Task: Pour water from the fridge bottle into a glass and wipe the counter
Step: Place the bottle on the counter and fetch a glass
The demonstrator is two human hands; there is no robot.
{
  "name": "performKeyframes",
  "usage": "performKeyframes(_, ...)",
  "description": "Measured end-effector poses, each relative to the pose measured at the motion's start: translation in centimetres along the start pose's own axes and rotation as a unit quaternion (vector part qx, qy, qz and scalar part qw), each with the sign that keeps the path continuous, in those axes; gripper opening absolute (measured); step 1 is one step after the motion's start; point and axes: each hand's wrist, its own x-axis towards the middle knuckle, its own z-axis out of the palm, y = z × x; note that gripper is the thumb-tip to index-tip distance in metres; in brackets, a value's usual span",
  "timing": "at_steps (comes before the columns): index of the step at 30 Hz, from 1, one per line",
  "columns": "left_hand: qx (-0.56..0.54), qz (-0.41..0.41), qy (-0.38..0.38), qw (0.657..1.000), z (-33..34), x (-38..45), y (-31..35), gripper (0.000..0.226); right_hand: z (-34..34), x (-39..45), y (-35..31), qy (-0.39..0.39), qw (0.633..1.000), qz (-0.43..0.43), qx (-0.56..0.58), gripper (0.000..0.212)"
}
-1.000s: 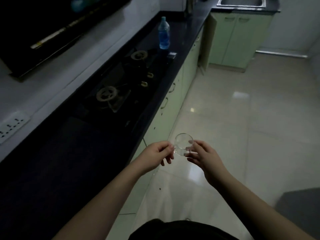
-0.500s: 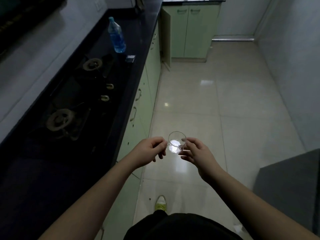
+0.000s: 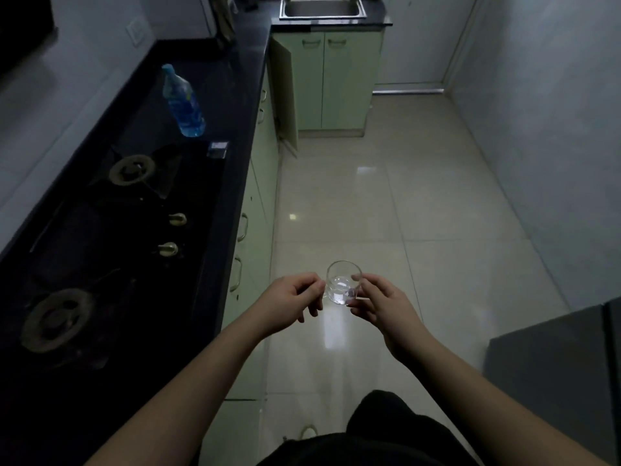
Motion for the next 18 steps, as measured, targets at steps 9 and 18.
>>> performKeyframes(9,0.03,-0.001,-0.007,1.0,-0.9,10.5,3.0,0.03,-3.3,9.1,-4.7,-0.011,1.0,0.001,0.02,0.018)
performKeyframes(18,0.038,-0.023,0.002,0.999,-1.7,20.1,7.9,0.03,-7.1,18.0,-10.9,-0.061,0.997,0.025,0.034,0.017)
